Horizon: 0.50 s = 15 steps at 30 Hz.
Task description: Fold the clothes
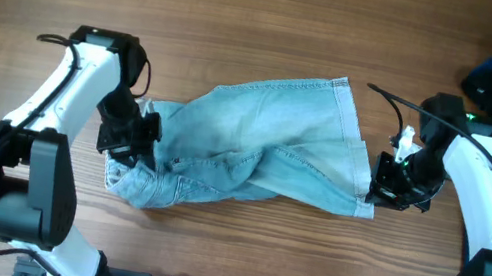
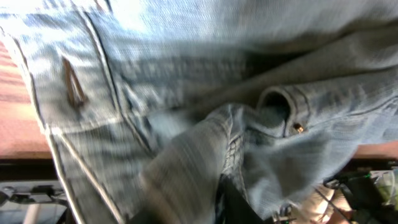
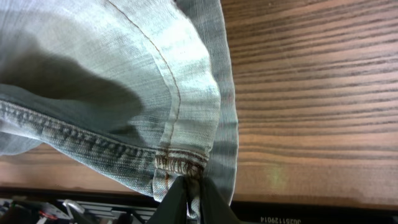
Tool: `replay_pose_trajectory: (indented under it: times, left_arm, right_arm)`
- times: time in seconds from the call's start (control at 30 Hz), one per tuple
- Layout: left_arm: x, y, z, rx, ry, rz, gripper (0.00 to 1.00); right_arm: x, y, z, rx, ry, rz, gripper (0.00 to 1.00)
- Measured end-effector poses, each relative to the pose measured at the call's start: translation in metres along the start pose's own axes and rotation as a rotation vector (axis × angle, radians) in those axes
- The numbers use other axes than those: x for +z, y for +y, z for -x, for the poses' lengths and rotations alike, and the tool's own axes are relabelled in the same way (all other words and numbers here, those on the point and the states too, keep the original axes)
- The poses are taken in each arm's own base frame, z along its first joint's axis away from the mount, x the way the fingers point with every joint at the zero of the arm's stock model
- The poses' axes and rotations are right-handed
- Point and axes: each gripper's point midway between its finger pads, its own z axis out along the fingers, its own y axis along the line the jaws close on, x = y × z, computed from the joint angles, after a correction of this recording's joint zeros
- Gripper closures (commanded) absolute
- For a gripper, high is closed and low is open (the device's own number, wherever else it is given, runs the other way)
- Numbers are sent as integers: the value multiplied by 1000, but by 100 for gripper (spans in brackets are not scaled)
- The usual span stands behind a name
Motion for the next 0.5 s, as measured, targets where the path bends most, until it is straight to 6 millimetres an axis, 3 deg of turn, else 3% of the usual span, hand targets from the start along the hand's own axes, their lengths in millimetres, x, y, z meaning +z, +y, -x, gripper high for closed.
replay_pose_trajectory:
  times: [0.03, 0.07, 0.1, 0.17, 0.23, 0.33, 0.4, 0.5]
  left_arm:
    - [2, -2, -4, 5, 12, 10, 28]
    - [3, -3, -6, 12, 18, 16, 18]
    - [4, -4, -9, 12, 29, 23, 13]
    - [4, -4, -11, 16, 35, 30, 12]
    - [4, -4, -12, 15, 34, 39, 13]
    - [-1, -6, -7, 21, 12, 38, 15]
    - [-19, -14, 3, 32, -50, 22, 16]
    - [-59, -30, 18, 50, -202, -15, 14]
  right_arm:
    - [-3, 0, 0, 3, 1, -3, 63]
    - [-9, 2, 2, 5, -8, -1, 47]
    - [-22, 6, 10, -4, -44, 2, 41]
    - [-43, 14, 21, -18, -98, 11, 40]
    - [-84, 29, 46, -62, -240, 36, 41]
    - [-147, 53, 72, -153, -449, 81, 54]
    - [-171, 67, 88, -212, -558, 118, 54]
    - [-185, 93, 104, -304, -665, 147, 55]
